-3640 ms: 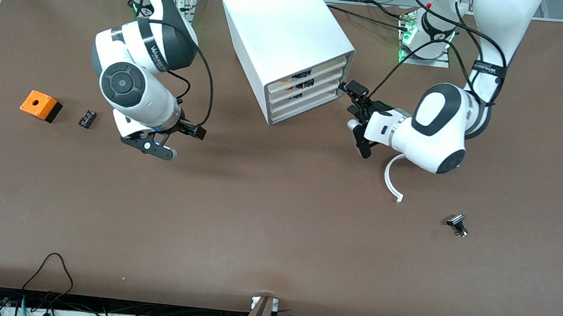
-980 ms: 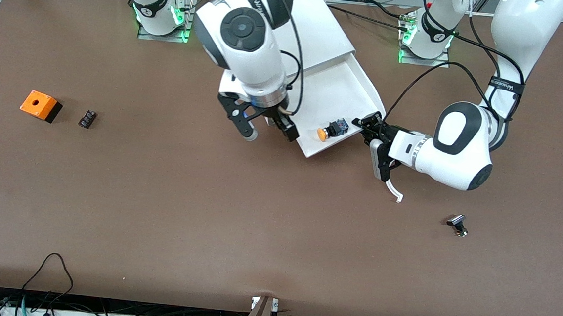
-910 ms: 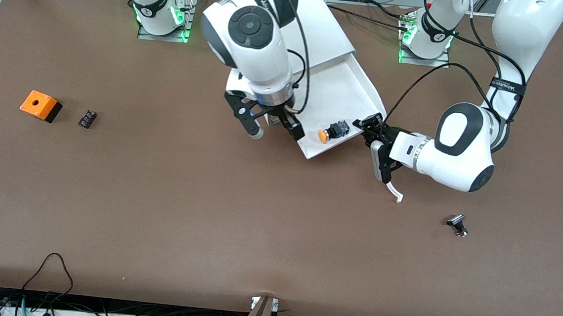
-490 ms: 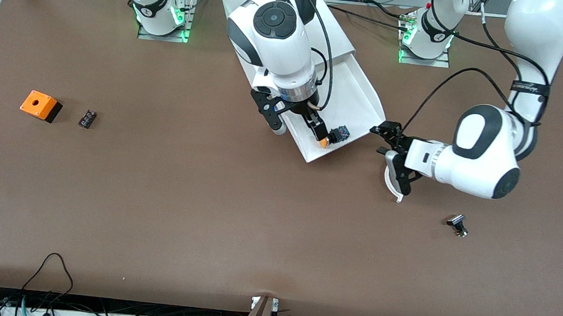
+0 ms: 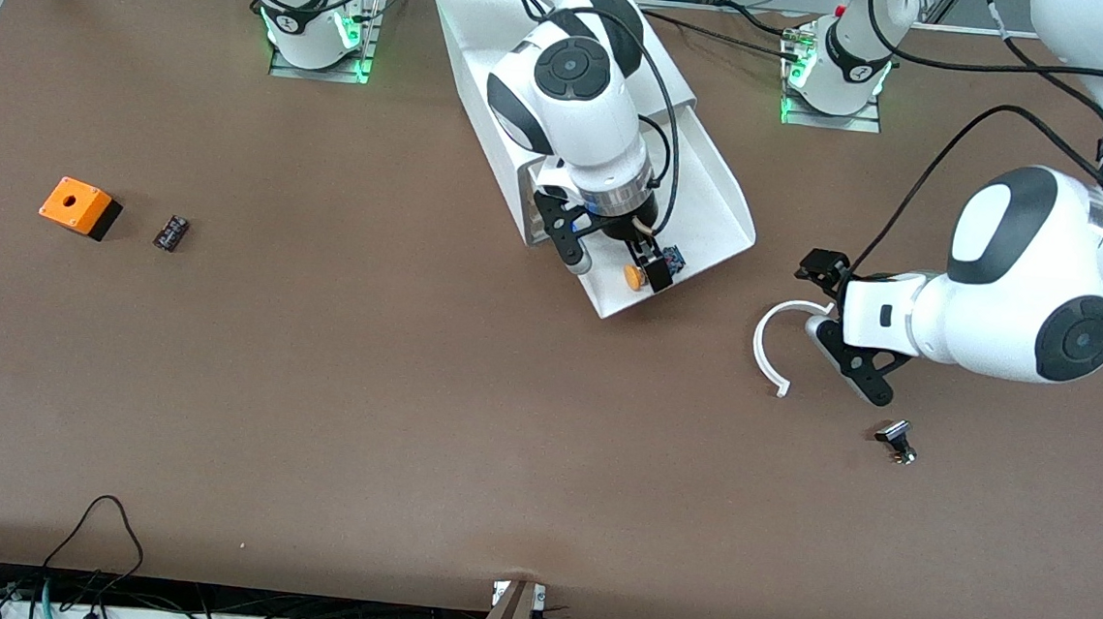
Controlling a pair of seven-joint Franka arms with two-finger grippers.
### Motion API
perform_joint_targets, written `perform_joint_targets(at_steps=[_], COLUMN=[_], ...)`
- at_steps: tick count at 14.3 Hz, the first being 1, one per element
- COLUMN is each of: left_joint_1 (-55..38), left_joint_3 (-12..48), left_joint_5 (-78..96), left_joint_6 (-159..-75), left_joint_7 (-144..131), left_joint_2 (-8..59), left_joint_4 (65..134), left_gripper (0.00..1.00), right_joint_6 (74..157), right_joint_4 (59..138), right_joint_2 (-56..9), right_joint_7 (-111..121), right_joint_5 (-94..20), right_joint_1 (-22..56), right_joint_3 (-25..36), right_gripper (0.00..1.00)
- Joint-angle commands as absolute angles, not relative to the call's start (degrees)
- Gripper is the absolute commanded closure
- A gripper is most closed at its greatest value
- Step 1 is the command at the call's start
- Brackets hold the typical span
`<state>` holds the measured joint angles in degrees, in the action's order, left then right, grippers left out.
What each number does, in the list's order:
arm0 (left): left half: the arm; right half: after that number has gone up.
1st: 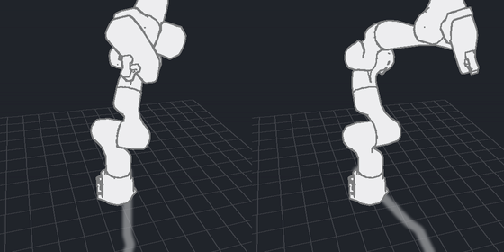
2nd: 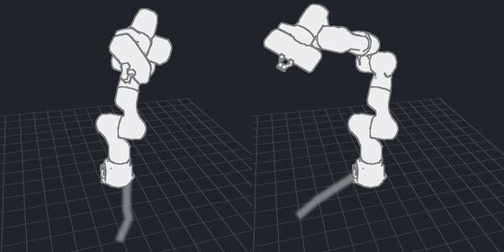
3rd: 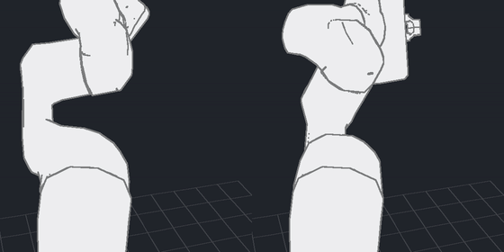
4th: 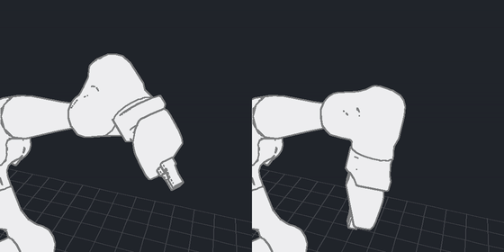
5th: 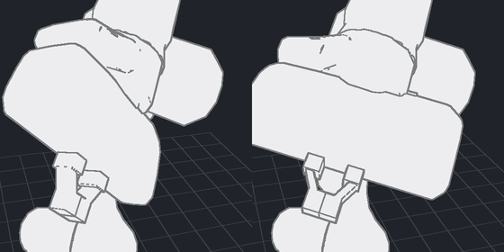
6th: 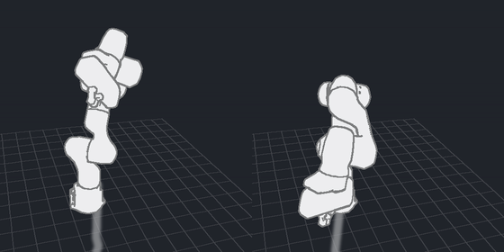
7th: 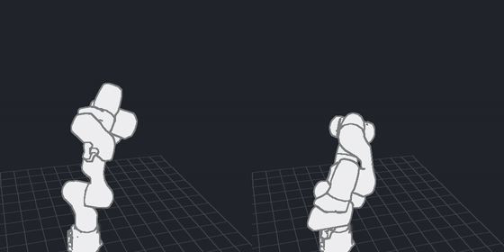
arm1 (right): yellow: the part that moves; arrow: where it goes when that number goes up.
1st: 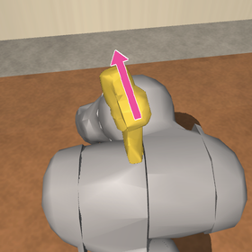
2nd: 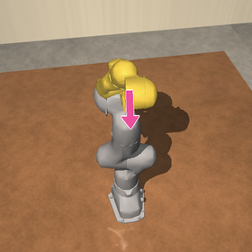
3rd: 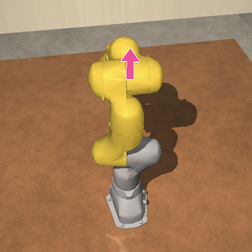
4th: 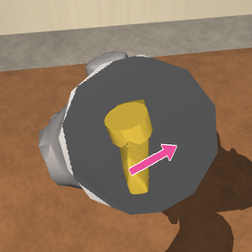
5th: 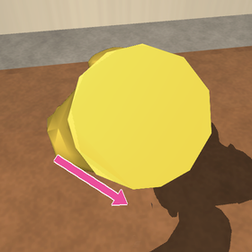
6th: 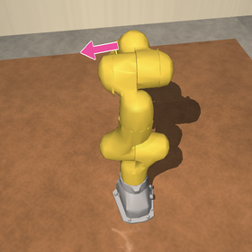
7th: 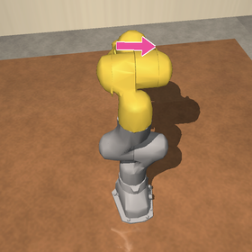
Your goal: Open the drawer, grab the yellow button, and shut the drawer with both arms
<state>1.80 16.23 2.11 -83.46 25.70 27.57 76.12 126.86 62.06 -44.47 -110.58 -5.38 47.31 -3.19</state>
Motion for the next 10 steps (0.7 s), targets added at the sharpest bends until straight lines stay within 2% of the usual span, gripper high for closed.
perform_joint_targets(at_steps=[1, 3, 4, 5, 10], left_joint_1=[-1.5, -3.7, -3.8, -3.9, -3.7], left_joint_3=[16.3, 15.7, 15.7, 15.7, 15.6], left_joint_5=[-9.4, -14.1, -14.1, -14.0, -14.0], left_joint_6=[-81.9, -82.8, -83.8, -84.4, -84.6], left_joint_7=[24.4, 23.9, 24.7, 24.5, 22.0], left_joint_2=[27.9, 29.2, 30.1, 30.5, 30.6], left_joint_4=[72.3, 69.4, 67.6, 67.1, 67.2], left_gripper=[0.0, 0.0, 0.0, 0.0, 0.0], right_joint_6=[128.2, 129.1, 129.2, 129.3, 129.3], right_joint_4=[59.2, 59.2, 59.2, 59.2, 59.2], right_joint_2=[-47.1, -47.3, -47.7, -47.9, -47.9], right_joint_7=[-112.8, -114.4, -114.6, -114.6, -114.5], right_joint_5=[-5.9, -6.0, -6.0, -6.0, -6.0], right_joint_1=[48.3, 48.4, 48.5, 48.9, 49.0], right_joint_3=[-2.9, -3.0, -3.0, -3.0, -2.9], right_gripper=[0.0, 0.02, 0.06, 0.14, 0.85])
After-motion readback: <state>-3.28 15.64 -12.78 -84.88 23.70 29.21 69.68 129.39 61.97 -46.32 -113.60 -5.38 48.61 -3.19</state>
